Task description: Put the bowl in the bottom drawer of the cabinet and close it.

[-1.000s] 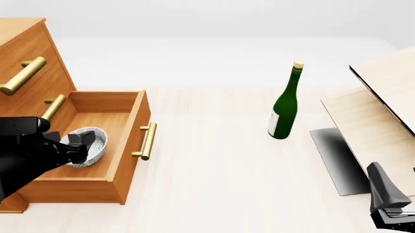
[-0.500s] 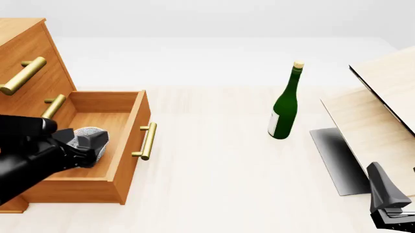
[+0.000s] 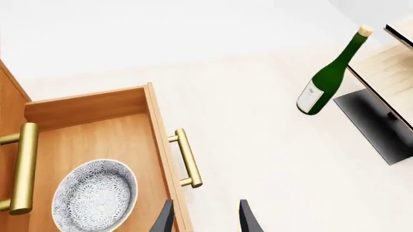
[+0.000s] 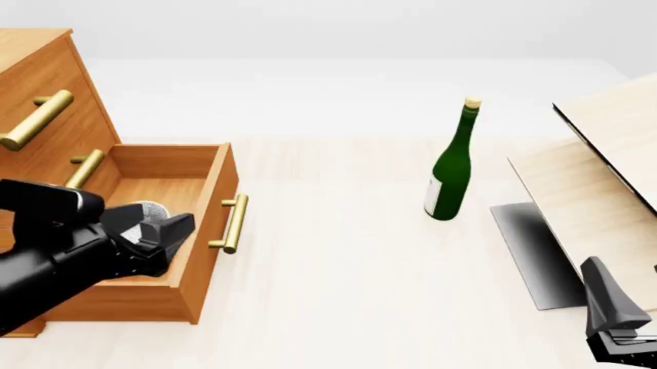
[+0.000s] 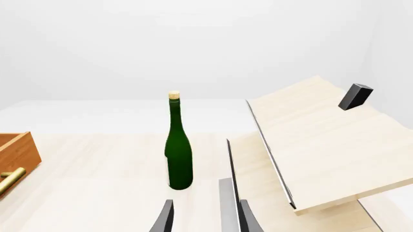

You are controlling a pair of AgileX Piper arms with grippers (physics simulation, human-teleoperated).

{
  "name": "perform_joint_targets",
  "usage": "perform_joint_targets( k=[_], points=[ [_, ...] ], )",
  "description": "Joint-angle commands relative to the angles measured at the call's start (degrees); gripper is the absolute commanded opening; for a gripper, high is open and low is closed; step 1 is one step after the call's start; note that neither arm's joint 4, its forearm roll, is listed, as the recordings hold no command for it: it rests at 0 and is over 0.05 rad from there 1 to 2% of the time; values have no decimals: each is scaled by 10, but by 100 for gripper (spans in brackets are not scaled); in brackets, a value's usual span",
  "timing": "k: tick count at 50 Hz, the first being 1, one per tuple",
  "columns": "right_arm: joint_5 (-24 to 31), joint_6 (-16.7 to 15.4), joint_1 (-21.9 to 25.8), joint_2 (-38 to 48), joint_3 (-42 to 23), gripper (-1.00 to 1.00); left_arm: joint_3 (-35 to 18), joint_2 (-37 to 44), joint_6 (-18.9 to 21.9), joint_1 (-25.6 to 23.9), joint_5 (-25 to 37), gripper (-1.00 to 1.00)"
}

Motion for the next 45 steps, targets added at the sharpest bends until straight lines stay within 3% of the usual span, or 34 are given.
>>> perform_joint_targets(
  k=[1, 45],
  points=[
    [0, 0, 0, 0, 0, 100, -7, -10, -24, -27, 12, 100],
    [0, 0, 0, 0, 0, 100, -27, 51, -58, -113, -16, 100]
  ],
)
